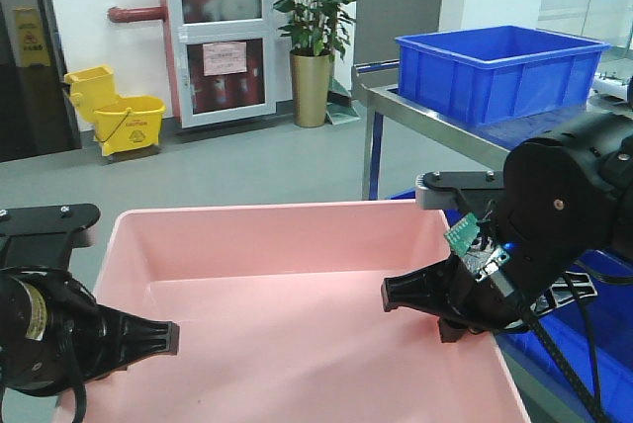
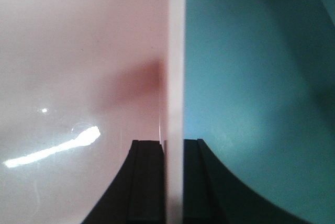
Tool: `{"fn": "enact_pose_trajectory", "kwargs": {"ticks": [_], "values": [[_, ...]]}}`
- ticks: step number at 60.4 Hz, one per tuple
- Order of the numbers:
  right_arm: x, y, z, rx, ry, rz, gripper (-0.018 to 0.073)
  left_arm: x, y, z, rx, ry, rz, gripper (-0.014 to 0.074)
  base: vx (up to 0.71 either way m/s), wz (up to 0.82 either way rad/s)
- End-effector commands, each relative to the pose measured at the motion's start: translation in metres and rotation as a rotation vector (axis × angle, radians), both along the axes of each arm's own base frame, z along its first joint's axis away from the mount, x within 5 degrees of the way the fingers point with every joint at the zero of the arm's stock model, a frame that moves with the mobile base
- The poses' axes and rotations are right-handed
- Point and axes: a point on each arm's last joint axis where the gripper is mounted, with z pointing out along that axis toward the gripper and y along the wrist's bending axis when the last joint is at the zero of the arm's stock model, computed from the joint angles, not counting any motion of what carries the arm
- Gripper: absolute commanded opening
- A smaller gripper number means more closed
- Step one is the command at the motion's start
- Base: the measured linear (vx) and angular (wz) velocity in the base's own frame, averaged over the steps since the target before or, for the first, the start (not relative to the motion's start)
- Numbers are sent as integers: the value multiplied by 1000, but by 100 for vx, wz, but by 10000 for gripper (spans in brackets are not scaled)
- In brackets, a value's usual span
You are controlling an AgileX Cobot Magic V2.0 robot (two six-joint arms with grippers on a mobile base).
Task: Grab pink bin and stack on right shelf
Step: 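Hold the pink bin with both grippers while the base drives to the shelf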
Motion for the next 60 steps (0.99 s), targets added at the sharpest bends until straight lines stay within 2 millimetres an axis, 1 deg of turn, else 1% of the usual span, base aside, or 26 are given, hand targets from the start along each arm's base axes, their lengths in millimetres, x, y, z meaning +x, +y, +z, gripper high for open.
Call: {"fn": "enact_pose_trajectory", "kwargs": {"ticks": [1, 35, 60], "values": [[-2, -8, 24, -10, -123, 4, -9, -2, 1, 23, -29, -122, -31, 104, 41, -13], [-2, -8, 24, -11, -123, 4, -9, -2, 1, 23, -29, -122, -31, 104, 40, -18], [-2, -8, 24, -11, -123, 4, -9, -2, 1, 23, -29, -122, -31, 104, 38, -45]]}}
